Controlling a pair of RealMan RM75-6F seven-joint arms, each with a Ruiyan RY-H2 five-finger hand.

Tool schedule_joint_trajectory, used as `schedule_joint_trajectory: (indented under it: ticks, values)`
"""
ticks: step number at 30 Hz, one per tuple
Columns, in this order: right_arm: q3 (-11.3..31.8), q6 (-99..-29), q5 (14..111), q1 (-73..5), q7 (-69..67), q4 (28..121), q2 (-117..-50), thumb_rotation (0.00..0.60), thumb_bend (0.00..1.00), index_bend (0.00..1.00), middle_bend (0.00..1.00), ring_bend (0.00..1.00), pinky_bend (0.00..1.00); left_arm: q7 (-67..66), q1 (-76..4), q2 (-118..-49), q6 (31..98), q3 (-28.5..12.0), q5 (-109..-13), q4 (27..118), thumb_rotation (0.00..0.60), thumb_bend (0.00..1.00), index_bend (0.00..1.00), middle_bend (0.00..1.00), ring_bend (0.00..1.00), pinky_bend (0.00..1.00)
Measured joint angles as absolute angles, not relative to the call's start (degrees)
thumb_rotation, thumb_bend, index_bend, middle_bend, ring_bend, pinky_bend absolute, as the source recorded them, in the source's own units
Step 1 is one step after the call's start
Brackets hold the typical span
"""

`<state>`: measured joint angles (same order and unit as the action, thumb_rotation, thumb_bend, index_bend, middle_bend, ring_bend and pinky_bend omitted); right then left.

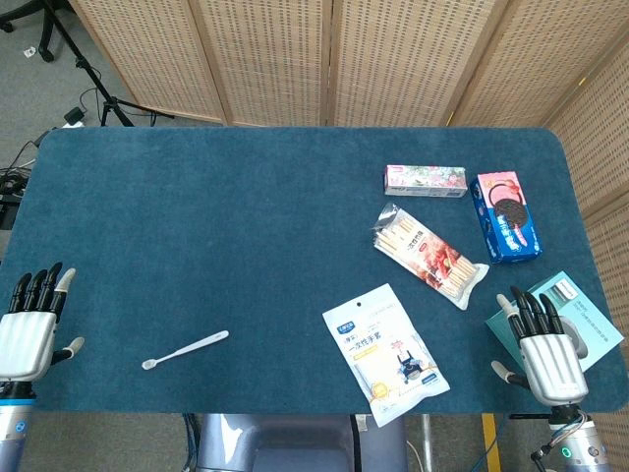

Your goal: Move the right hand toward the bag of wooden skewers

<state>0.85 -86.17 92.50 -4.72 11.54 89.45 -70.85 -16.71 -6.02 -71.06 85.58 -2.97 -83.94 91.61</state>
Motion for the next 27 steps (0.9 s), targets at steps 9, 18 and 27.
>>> schedule_joint_trajectory:
  ticks: [9,18,27]
  values:
    - [0.9,-86.1,92.3,-4.7,11.0,89.3,-70.7,0.6,0.0,0.0,0.0,0.0,0.0,-17.0,-5.8,-71.1,86.1,-2.8,-84.4,91.8,0.6,0.02,0.0,0.0,0.0,0.0]
    - [1.1,-86.0,91.8,-4.8,11.1,89.3,-70.8,0.6,0.0,0.0,0.0,0.0,0.0,-16.4,-5.9,-71.2,86.0,-3.1,-84.1,91.4,0.6,0.02,0.0,0.0,0.0,0.0]
    - [0.9,-86.0,92.2,-4.8,11.0,89.2,-70.7,0.6,0.0,0.0,0.0,0.0,0.0,-16.6,-5.6,-71.2,86.8,-3.0,-84.6,91.7,0.6,0.02,0.0,0.0,0.0,0.0]
